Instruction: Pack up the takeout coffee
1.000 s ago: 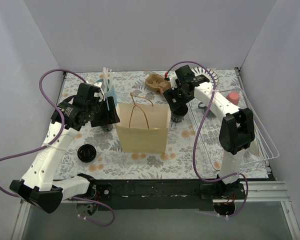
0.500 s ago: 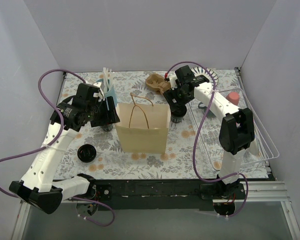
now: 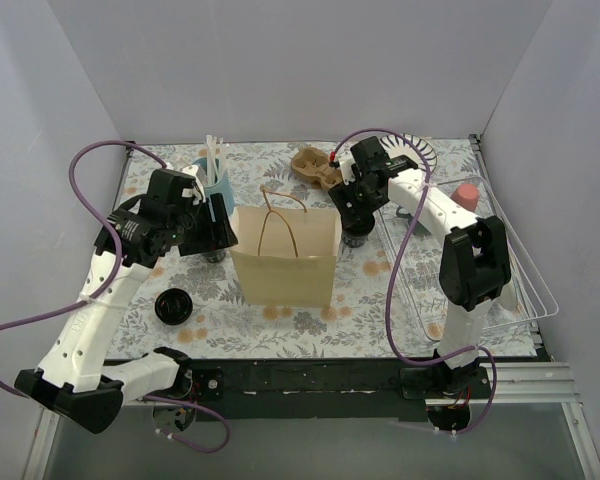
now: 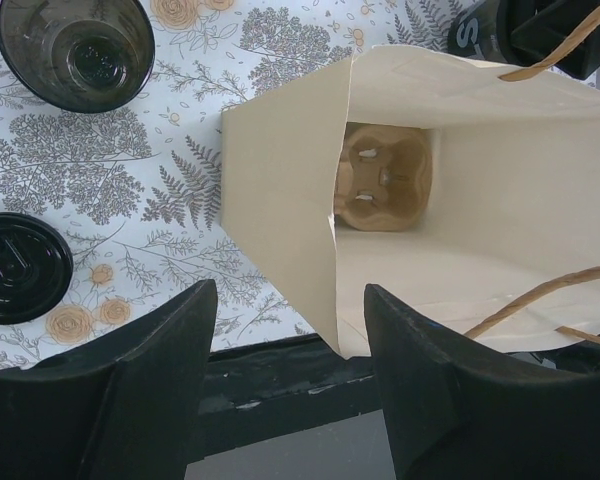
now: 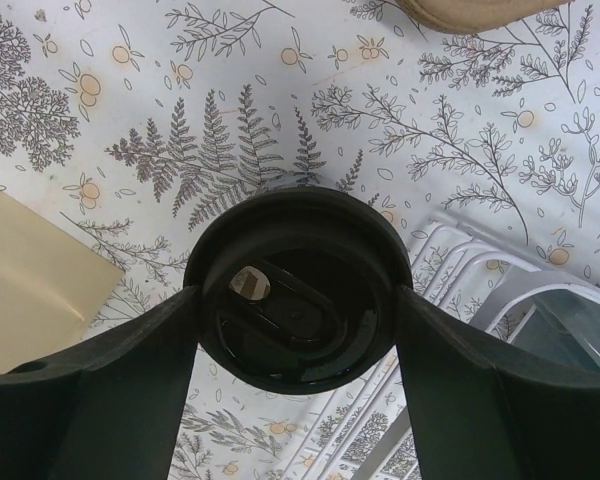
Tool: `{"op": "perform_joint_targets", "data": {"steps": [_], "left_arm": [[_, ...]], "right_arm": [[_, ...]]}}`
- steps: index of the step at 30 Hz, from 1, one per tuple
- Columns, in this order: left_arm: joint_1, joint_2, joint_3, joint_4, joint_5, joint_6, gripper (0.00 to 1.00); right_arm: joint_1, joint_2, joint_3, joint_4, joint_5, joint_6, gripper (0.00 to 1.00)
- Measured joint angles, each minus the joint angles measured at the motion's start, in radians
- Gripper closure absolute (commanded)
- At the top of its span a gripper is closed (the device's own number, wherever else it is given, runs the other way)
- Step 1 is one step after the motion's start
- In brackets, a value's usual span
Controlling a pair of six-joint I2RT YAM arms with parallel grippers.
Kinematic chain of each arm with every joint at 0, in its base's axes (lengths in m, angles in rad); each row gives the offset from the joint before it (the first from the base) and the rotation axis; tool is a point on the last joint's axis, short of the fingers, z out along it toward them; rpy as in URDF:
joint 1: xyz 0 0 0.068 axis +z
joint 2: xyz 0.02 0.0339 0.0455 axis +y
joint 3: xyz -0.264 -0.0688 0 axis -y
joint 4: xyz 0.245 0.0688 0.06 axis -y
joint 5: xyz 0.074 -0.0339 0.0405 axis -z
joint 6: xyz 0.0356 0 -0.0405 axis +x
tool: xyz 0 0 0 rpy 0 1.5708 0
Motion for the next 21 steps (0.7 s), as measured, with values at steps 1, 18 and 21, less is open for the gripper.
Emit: {"op": "perform_joint_targets", "data": {"steps": [1,18,21], "left_arm": [[0.0,-0.002,0.0,-0.001,0.0,-0.002,0.4],[0.0,0.005,0.006,-0.01,-0.039,-0.034,0.48],[0.0,0.012,0.024,-0.001,-0.039,-0.036,0.49]], "right_arm": [[0.0,-0.002,-0.001,0.001,0.0,0.0,0.27],[0.011,-0.094,0.303,-0.153,0.078,0.045,0.44],[0.028,-0.18,0.376,-0.198,0.086,0.056,0.45]]}}
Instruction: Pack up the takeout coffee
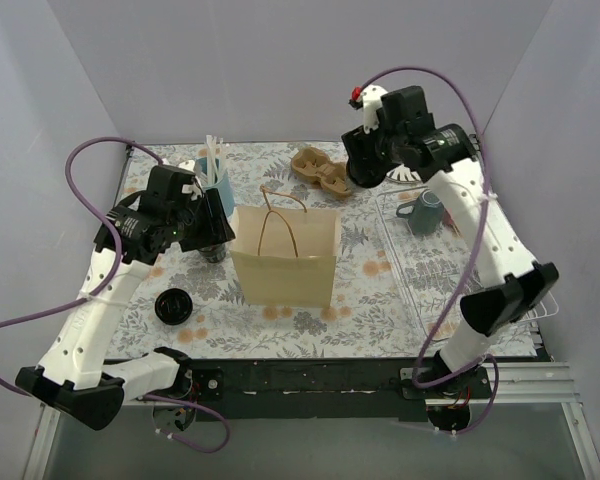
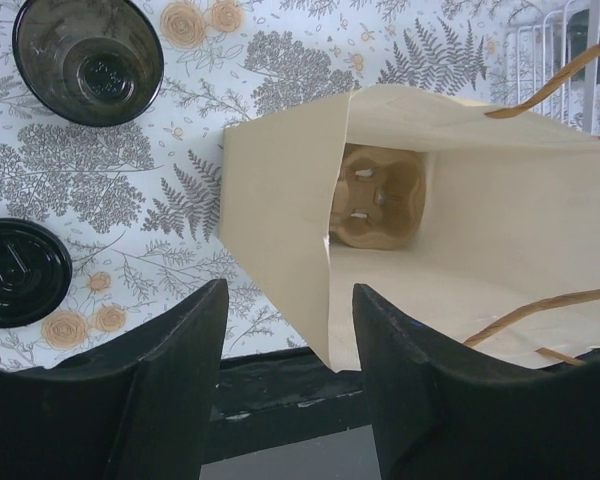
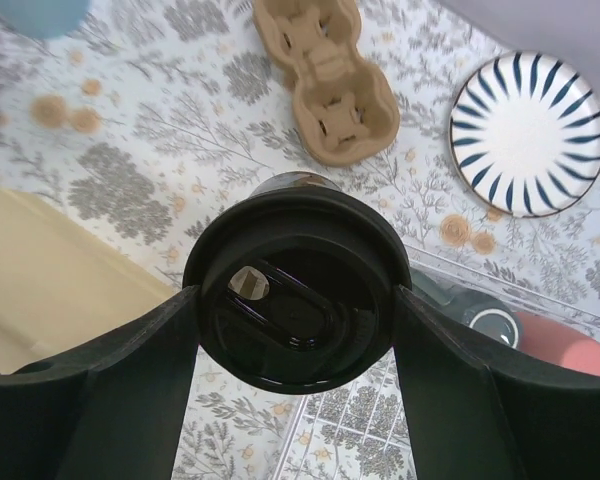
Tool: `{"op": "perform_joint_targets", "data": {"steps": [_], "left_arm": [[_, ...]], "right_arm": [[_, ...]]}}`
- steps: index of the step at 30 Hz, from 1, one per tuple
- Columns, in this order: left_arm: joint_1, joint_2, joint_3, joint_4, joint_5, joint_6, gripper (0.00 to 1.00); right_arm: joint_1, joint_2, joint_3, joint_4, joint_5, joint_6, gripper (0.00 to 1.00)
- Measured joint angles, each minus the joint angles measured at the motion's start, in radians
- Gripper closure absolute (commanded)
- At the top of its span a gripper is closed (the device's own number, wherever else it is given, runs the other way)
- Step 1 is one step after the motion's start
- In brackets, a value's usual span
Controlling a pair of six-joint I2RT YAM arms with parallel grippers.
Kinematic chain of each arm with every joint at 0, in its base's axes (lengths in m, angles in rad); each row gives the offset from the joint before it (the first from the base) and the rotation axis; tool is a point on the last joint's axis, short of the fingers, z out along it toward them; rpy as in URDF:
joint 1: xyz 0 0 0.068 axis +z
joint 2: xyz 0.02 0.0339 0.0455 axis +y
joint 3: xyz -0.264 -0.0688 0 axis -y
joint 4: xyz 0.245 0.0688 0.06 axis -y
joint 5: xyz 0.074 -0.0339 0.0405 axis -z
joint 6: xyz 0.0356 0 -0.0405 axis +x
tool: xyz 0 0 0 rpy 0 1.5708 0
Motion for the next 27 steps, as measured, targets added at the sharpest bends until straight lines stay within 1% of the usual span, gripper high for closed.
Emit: {"op": "perform_joint_targets", "data": {"steps": [2,3,7,9,10,11,15,17,22,23,25,27], "left_arm": [[0.0,0.009,0.014,0.01,0.0,-0.001,0.5],[0.0,0.013,0.018,0.019,0.0,-0.004,0.52],[0.0,0.029,0.023,0.04,0.011,-0.006,0.56],[0.0,0.035,0.023,0.051,0.02,-0.007,0.59],[0.0,0.037,0.023,0.056,0.026,-0.008,0.63],[0.0,0.04,0.022,0.062,0.031,-0.008,0.65],[0.0,0.04,0.021,0.087,0.058,-0.012,0.72],[0.0,0.041,0.021,0.097,0.068,-0.015,0.75],[0.0,0.048,0.016,0.11,0.088,-0.015,0.74],[0.0,0.051,0.012,0.111,0.09,-0.015,0.73],[0.0,0.059,0.005,0.105,0.093,-0.015,0.67],[0.0,0.07,0.004,0.1,0.094,-0.015,0.65]], "right_arm": [[0.021,-0.073,0.036,-0.025,-0.008,0.008,0.45],[0.034,-0.113,0.045,-0.034,-0.016,0.011,0.46],[0.095,-0.265,0.039,-0.05,-0.082,0.017,0.46],[0.133,-0.343,0.011,-0.041,-0.118,0.017,0.46],[0.154,-0.38,-0.007,-0.042,-0.138,0.017,0.46],[0.176,-0.414,-0.029,-0.04,-0.166,0.015,0.46],[0.24,-0.499,-0.155,-0.007,-0.237,0.014,0.47],[0.269,-0.506,-0.2,0.006,-0.252,0.014,0.47],[0.347,-0.443,-0.24,0.044,-0.232,0.002,0.46],[0.357,-0.426,-0.243,0.051,-0.225,-0.006,0.46],[0.373,-0.404,-0.248,0.065,-0.209,-0.022,0.46],[0.383,-0.385,-0.248,0.071,-0.192,-0.042,0.46]]}}
